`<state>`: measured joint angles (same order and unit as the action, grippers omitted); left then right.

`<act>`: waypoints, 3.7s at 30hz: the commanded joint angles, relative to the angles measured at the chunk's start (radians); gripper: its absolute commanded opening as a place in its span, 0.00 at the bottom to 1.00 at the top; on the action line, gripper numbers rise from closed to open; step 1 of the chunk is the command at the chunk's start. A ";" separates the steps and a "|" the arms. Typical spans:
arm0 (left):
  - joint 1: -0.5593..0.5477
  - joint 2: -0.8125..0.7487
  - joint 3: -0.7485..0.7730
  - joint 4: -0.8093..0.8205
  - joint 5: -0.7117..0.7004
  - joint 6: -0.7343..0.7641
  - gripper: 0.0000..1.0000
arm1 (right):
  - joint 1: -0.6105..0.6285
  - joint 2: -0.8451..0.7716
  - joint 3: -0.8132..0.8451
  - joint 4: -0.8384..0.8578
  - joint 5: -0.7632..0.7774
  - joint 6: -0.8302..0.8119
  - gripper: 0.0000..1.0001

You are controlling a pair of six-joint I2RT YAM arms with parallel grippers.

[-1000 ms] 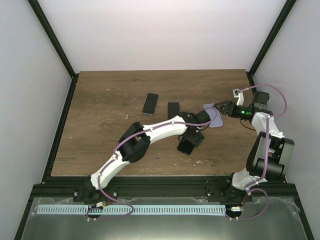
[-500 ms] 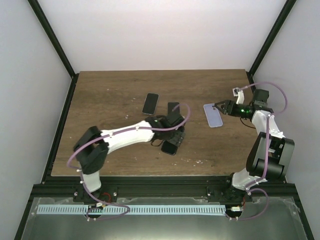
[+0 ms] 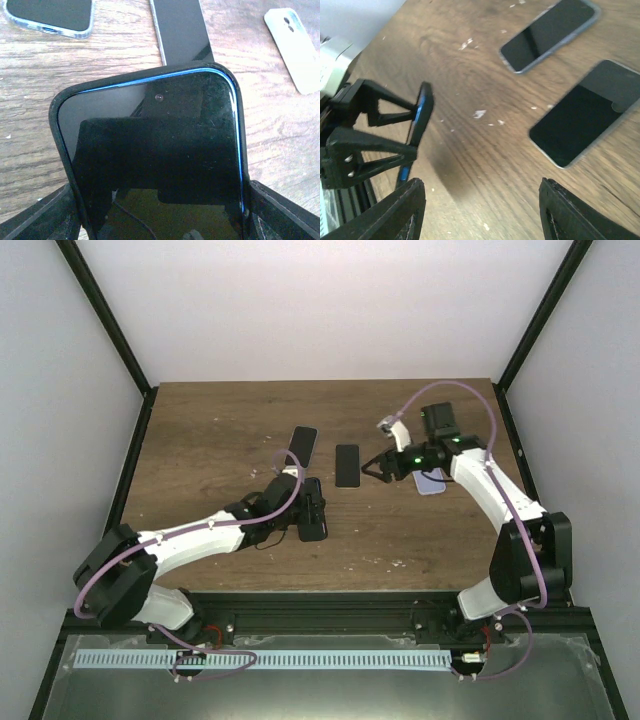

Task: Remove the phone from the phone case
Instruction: Pick up the phone at the center of the board, then remove the phone case from the phone.

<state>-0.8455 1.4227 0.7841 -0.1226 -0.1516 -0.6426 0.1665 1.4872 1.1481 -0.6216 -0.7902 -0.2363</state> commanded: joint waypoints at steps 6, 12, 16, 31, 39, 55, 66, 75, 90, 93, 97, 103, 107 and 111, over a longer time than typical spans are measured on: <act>0.029 -0.104 -0.099 0.278 0.014 -0.209 0.63 | 0.242 0.053 0.066 -0.062 0.159 -0.058 0.63; 0.029 -0.156 -0.161 0.355 -0.041 -0.307 0.61 | 0.330 0.030 0.087 -0.039 0.202 -0.012 0.64; 0.029 -0.151 -0.131 0.323 -0.065 -0.320 0.60 | 0.358 0.045 0.080 -0.029 0.215 0.034 0.64; 0.021 -0.216 -0.145 0.314 -0.158 -0.342 0.60 | 0.446 0.195 0.178 -0.076 0.208 0.092 0.61; 0.004 -0.233 -0.127 0.269 -0.230 -0.331 0.65 | 0.445 0.237 0.208 -0.088 0.101 0.114 0.15; 0.176 -0.501 -0.111 0.215 0.249 0.143 0.96 | 0.236 0.071 0.105 -0.101 -0.208 -0.048 0.01; 0.231 -0.460 -0.266 0.585 0.679 0.108 0.76 | 0.217 -0.071 -0.007 -0.188 -0.478 -0.240 0.01; 0.231 -0.370 -0.302 0.837 0.814 0.019 0.49 | 0.217 -0.033 -0.023 -0.223 -0.523 -0.268 0.01; 0.230 -0.256 -0.276 1.019 0.908 -0.064 0.09 | 0.219 -0.041 -0.041 -0.219 -0.540 -0.262 0.04; 0.232 -0.291 -0.277 0.946 0.856 -0.052 0.04 | 0.219 -0.058 -0.037 -0.215 -0.522 -0.268 0.11; 0.233 -0.355 -0.255 0.775 0.799 -0.029 0.00 | 0.231 -0.089 -0.009 -0.307 -0.465 -0.417 0.32; 0.234 -0.372 -0.244 0.749 0.831 -0.064 0.00 | 0.319 -0.105 0.001 -0.391 -0.356 -0.548 0.38; 0.235 -0.353 -0.227 0.753 0.887 -0.070 0.00 | 0.358 -0.124 -0.021 -0.373 -0.331 -0.542 0.34; 0.240 -0.337 -0.206 0.737 0.939 -0.070 0.00 | 0.378 -0.158 -0.015 -0.383 -0.304 -0.560 0.31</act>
<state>-0.6125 1.0775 0.5228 0.5842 0.7540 -0.7113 0.5114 1.3861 1.1168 -0.9726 -1.1110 -0.7467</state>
